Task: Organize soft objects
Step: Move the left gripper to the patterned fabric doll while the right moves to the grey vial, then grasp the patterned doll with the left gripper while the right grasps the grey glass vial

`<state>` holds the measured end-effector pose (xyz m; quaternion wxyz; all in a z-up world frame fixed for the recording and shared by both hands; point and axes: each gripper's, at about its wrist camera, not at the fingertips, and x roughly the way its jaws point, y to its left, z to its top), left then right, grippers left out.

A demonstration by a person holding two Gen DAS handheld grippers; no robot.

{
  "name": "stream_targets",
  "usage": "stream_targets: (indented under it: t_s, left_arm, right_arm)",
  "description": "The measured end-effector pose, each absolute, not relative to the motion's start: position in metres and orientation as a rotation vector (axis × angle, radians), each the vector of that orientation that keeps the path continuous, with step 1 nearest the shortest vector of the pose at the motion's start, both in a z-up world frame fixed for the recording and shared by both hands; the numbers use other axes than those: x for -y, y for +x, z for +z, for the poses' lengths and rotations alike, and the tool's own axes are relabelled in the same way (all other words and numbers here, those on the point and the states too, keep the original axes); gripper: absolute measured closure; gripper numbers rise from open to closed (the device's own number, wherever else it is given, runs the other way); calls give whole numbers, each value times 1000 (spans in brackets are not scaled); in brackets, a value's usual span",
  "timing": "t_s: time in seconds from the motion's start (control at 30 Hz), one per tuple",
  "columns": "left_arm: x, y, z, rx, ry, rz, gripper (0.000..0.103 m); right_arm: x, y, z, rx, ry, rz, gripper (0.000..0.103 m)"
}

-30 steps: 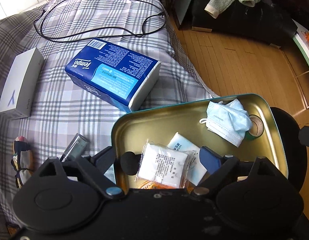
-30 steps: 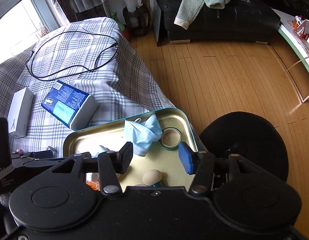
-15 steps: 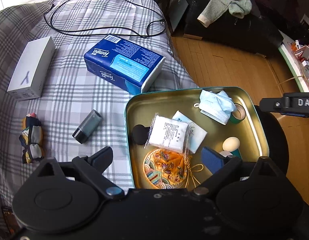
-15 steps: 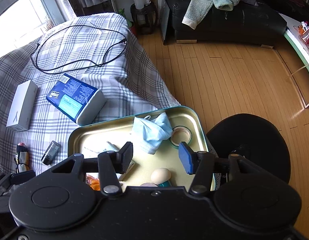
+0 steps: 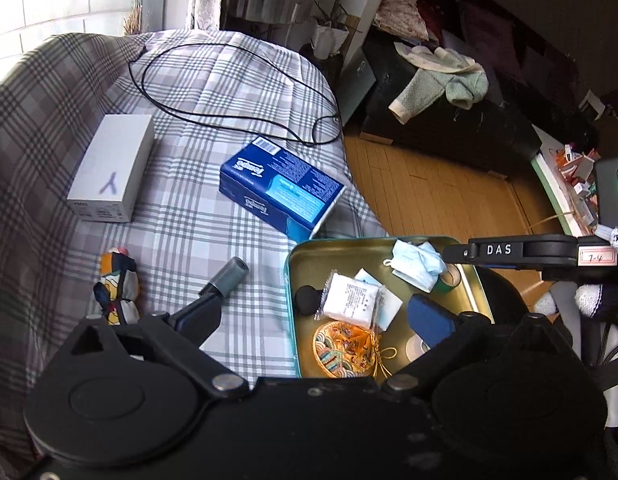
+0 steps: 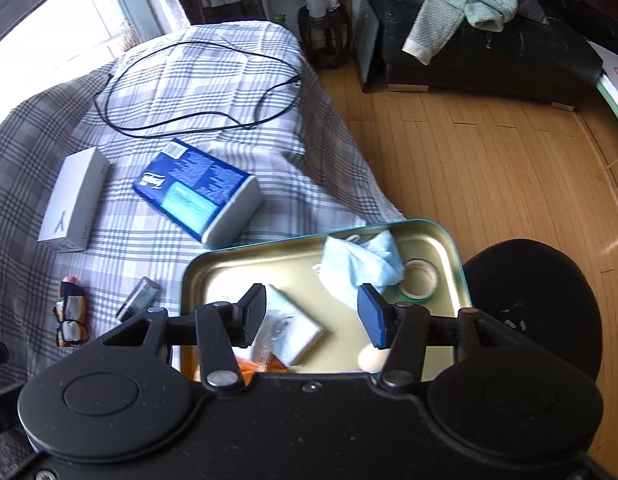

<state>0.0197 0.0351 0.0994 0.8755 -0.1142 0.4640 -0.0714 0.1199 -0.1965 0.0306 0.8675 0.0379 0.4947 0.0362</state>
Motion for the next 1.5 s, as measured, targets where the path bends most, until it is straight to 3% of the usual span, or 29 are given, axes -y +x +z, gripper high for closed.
stream_targets:
  t_s: [0.3,0.67,1.03,1.4,1.5]
  left_arm:
    - [-105,29,102,-922,-228,59,1]
    - [-182,50,36,-1006,-221,290,1]
    - [-196,81,-51,-1129,-217,317,1]
    - [-203,97,-86,-1121,-271,304,1]
    - [-203,102,-98,-1145,-275,305,1]
  right_arm:
    - [146,120,26,-1040,25,173,51]
    - [96,118,14,-994,-82,239,51]
    - [56,129,-11,-952,-174,273,51]
    - [10,136,-49,-938,-274,390,51]
    - [-4,130,-58,-900,-342,461,44]
